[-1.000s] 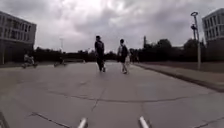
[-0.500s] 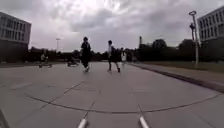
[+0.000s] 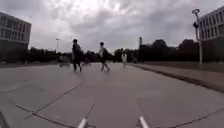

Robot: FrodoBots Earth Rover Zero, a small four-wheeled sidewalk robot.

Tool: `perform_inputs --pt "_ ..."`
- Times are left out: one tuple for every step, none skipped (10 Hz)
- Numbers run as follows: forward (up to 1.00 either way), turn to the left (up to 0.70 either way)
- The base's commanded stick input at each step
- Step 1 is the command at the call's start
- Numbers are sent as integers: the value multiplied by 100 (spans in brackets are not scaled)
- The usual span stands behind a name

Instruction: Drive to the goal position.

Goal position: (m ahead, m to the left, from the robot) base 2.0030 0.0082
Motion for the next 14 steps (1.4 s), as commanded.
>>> perform_inputs --pt "70 0" --pt "70 0" --pt "70 0" --pt "70 0" --pt "70 0" --pt "70 0" --pt "70 0" --pt "70 0" --pt "70 0" --pt "70 0" --pt "70 0" --pt "70 0" --pt "70 0" --pt "70 0"
